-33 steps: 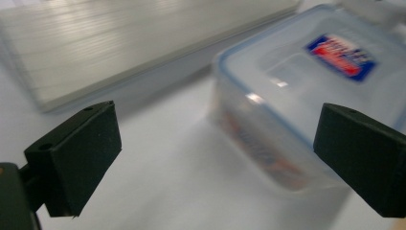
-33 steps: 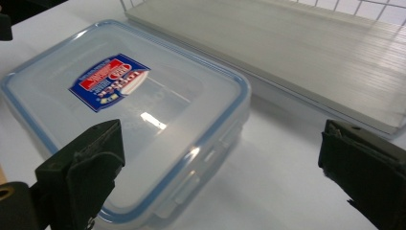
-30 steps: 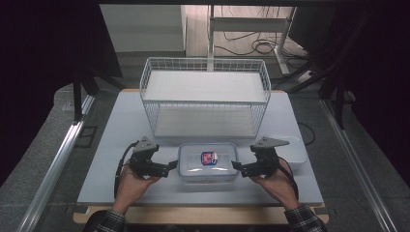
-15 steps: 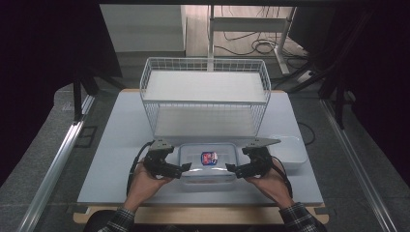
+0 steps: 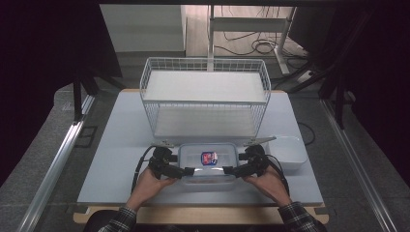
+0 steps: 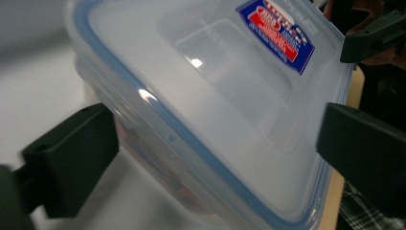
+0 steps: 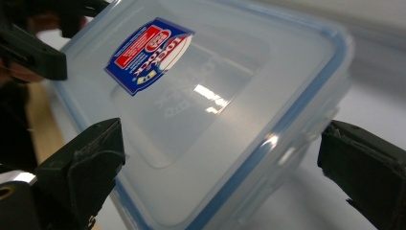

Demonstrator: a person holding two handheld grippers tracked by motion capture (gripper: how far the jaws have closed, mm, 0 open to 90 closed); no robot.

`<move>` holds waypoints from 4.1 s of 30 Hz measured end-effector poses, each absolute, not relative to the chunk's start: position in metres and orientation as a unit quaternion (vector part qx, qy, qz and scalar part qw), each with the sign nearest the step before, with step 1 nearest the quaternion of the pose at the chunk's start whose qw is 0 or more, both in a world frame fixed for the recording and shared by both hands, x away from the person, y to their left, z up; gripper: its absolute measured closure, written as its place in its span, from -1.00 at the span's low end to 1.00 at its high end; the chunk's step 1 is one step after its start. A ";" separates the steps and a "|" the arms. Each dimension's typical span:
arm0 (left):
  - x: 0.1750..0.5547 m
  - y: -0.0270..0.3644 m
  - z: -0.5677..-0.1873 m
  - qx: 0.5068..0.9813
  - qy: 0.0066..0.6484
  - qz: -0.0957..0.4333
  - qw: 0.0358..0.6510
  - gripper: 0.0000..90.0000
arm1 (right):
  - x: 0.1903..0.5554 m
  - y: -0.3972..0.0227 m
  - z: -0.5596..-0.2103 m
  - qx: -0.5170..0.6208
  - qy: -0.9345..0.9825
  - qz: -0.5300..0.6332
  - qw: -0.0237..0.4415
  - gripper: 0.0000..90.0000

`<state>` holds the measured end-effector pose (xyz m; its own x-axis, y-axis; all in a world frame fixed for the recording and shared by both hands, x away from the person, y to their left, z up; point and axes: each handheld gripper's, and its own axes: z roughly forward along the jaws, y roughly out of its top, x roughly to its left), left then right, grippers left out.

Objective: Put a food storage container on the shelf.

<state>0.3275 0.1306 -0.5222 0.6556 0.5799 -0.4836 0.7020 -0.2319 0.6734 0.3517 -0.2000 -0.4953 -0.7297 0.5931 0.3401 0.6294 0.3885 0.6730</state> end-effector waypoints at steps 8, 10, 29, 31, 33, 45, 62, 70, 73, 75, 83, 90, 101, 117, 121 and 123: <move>0.328 0.135 -0.525 0.774 0.421 -0.102 0.462 -0.97 | 0.357 -0.202 -0.504 -0.392 -0.818 -0.411 0.089 -0.95; 0.326 0.137 -0.521 0.778 0.420 -0.101 0.456 -0.88 | 0.356 -0.201 -0.501 -0.389 -0.823 -0.406 0.082 -0.92; 0.298 0.151 -0.508 0.762 0.435 -0.096 0.469 -0.15 | 0.336 -0.219 -0.486 -0.398 -0.816 -0.411 0.080 -0.27; 0.297 0.153 -0.508 0.761 0.433 -0.095 0.474 -0.03 | 0.335 -0.224 -0.484 -0.397 -0.812 -0.420 0.083 -0.17; 0.296 0.152 -0.506 0.762 0.433 -0.086 0.473 0.00 | 0.335 -0.225 -0.483 -0.401 -0.807 -0.425 0.081 -0.12; 0.303 0.159 -0.510 0.747 0.431 -0.079 0.500 0.16 | 0.337 -0.233 -0.482 -0.397 -0.791 -0.460 0.074 0.11; 0.302 0.159 -0.497 0.752 0.415 -0.050 0.509 0.16 | 0.329 -0.230 -0.469 -0.387 -0.784 -0.485 0.016 0.09; 0.300 0.162 -0.483 0.755 0.410 -0.030 0.512 0.16 | 0.330 -0.226 -0.460 -0.376 -0.783 -0.496 0.012 0.09; 0.300 0.163 -0.478 0.754 0.408 -0.026 0.514 0.16 | 0.331 -0.225 -0.455 -0.371 -0.784 -0.498 0.007 0.09; 0.301 0.163 -0.475 0.754 0.405 -0.023 0.516 0.16 | 0.331 -0.224 -0.450 -0.368 -0.784 -0.500 0.002 0.09; 0.305 0.163 -0.456 0.756 0.396 -0.011 0.522 0.16 | 0.334 -0.224 -0.429 -0.356 -0.781 -0.513 -0.021 0.08; 0.312 0.162 -0.438 0.756 0.384 0.004 0.529 0.16 | 0.338 -0.225 -0.410 -0.349 -0.777 -0.523 -0.040 0.08; 0.327 0.164 -0.411 0.757 0.379 0.016 0.532 0.16 | 0.351 -0.223 -0.386 -0.346 -0.772 -0.532 -0.048 0.08; 0.350 0.170 -0.368 0.752 0.371 0.042 0.543 0.16 | 0.375 -0.217 -0.347 -0.333 -0.764 -0.549 -0.065 0.08; 0.357 0.172 -0.358 0.751 0.371 0.046 0.544 0.16 | 0.384 -0.215 -0.338 -0.335 -0.760 -0.553 -0.065 0.08; 0.361 0.173 -0.353 0.751 0.371 0.049 0.544 0.16 | 0.388 -0.214 -0.334 -0.334 -0.759 -0.555 -0.065 0.08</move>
<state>0.3614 0.1732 -0.3535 0.7207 0.6098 -0.3299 0.5031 -0.1327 0.8540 0.3884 -0.2137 -0.3340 -0.7682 0.5792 0.2729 0.4359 0.1609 0.8855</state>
